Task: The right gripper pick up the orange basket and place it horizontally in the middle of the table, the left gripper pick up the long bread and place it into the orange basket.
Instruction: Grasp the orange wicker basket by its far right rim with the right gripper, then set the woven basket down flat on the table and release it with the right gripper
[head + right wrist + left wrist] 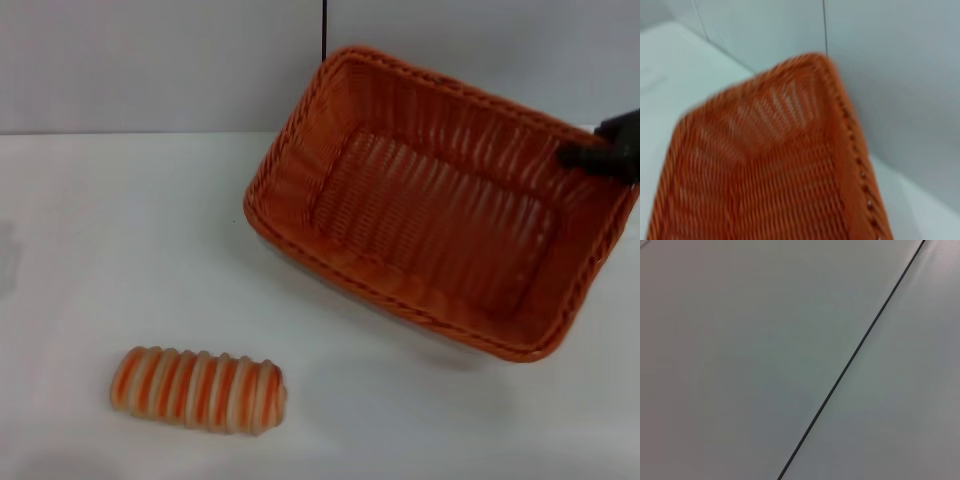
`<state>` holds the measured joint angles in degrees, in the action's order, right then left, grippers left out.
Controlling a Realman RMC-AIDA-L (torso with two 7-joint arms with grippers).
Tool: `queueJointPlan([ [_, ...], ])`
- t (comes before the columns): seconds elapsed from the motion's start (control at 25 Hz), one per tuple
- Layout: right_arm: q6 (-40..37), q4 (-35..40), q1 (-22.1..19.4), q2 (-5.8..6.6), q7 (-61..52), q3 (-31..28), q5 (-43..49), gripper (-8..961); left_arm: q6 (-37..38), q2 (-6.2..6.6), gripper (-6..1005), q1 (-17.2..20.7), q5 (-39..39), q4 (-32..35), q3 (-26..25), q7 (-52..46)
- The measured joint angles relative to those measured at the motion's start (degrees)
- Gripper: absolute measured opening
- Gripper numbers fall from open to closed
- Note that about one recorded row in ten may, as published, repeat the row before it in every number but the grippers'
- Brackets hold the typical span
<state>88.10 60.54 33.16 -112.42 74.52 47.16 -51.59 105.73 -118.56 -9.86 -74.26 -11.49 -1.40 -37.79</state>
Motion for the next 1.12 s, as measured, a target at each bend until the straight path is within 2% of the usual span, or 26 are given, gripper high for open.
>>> queueJointPlan([
  [0.24, 1.31, 5.88, -2.34, 0.07, 0.91, -0.27, -4.60, 183, 0.00, 0.00, 834, -0.26, 0.00, -0.11, 0.00, 0.00],
  [0.6, 8.25, 12.99, -2.12, 0.27, 4.75, -4.01, -5.80, 180, -0.02, 0.00, 834, -0.61, 0.00, -0.17, 0.00, 0.00],
  [0.92, 15.43, 13.60, -1.45, 2.17, 9.51, -4.00, -10.43, 180, -0.10, -0.05, 834, -0.83, 0.00, -0.28, 0.16, 0.00],
  [1.12, 18.53, 13.05, -0.72, 3.28, 11.15, -1.17, -10.80, 180, -0.61, -0.08, 833, -0.79, 0.00, -0.21, 0.17, 0.00],
])
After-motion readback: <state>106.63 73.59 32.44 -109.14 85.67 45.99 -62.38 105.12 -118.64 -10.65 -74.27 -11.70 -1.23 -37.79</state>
